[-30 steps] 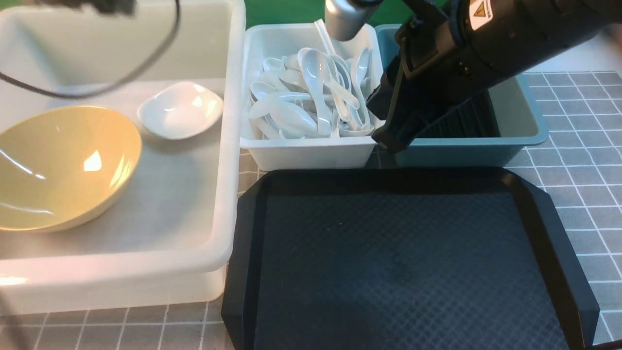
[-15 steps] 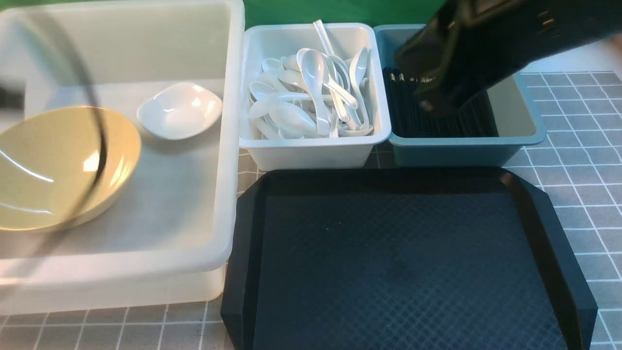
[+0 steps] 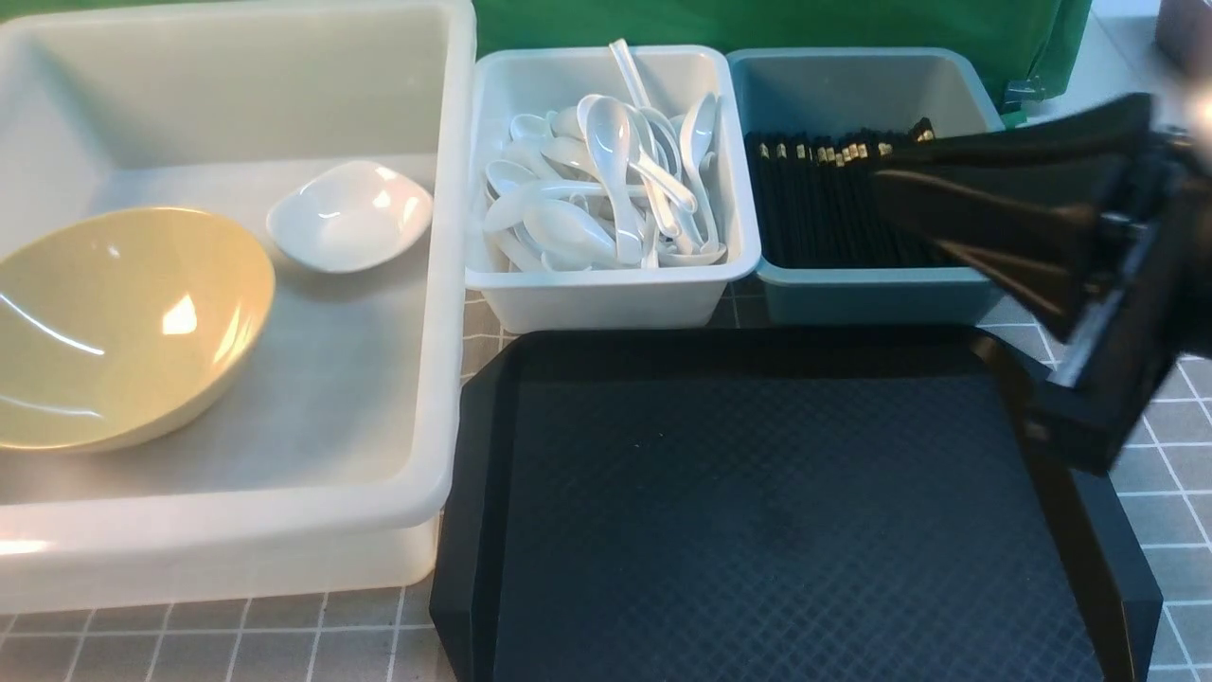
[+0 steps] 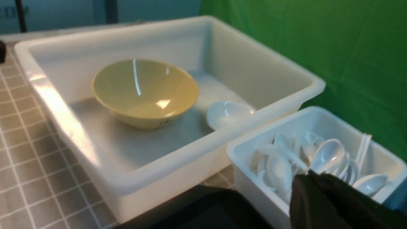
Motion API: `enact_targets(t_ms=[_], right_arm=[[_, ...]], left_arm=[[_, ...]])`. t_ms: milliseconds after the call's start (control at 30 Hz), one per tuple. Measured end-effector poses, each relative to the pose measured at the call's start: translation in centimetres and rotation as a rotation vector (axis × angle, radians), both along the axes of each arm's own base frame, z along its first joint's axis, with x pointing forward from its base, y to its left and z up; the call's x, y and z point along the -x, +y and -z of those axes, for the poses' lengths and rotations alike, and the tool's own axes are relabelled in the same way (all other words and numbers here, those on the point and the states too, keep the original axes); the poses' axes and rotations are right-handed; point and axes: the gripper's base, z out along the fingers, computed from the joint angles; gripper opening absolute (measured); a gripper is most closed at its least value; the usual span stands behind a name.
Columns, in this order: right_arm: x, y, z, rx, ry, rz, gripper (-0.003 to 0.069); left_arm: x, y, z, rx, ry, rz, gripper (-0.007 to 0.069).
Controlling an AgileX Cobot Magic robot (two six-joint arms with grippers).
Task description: On grey table put chopsticks spoon bowls plates into blue grey white boxes.
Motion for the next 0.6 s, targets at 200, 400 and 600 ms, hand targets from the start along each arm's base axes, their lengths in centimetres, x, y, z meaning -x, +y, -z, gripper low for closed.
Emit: enact_targets(t_ms=[200,400,600], right_arm=[[0.2,-0.6,0.5,-0.045,-0.047,0.038,0.0061],[0.1,-0.5,0.8,-0.032,-0.028,0.03,0.0065],[-0.4,0.1,1.5,-0.003,0.006,0.025,0.0077]], left_arm=[[0.3,0.0,0.4,0.002,-0.005,-0.001,-0.0011],[0.3,0.0,0.4,0.003,-0.003,-0.001,-0.0011],[0.2,0.0,0.5,0.004,0.001,0.0,-0.0011]])
